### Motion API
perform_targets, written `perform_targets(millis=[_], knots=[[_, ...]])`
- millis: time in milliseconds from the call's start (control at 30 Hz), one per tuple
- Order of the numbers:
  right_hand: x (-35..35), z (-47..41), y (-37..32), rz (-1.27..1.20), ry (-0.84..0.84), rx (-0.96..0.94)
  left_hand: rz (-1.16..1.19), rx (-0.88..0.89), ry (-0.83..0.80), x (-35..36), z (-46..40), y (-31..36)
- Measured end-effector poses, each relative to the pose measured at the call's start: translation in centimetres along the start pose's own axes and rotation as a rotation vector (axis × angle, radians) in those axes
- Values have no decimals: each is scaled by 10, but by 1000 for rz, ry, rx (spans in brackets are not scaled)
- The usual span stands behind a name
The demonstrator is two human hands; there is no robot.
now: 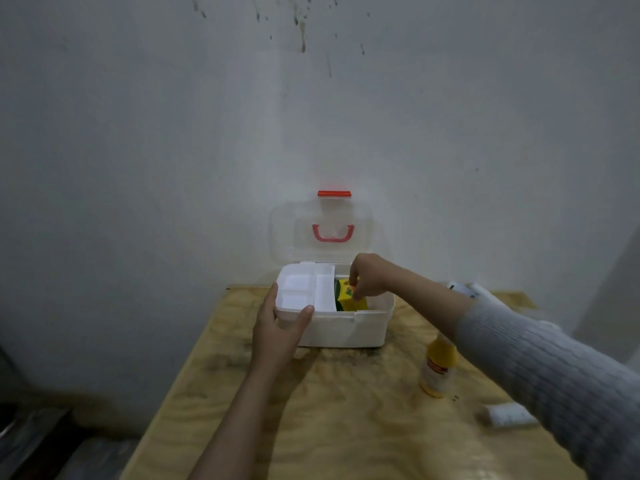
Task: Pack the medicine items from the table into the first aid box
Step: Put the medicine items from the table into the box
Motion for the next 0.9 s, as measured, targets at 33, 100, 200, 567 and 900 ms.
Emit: perform_targets(millis=[33, 100, 200, 567, 900], knots=[[4, -3, -1, -9, -7, -1, -2, -2, -1, 0, 0, -1], [9, -8, -1, -27, -1, 6, -5, 0, 1, 0, 0, -3], [18, -14, -3, -52, -20, 31, -2, -1, 1, 0, 0, -8], [4, -10, 11, -205, -105, 31, -5, 8, 1, 3, 0, -7], [-47, 110, 165, -472, 363, 117, 24, 4, -7, 2, 3, -4]])
Point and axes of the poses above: each hand's wrist, its own z-axis away from the middle knuckle, its own x-axis out of the palm, y = z × x, the point moved 7 cm from there along -z, towards the middle knuckle, and after that the axes turned 12 degrees about x, right-handed, at the moved point
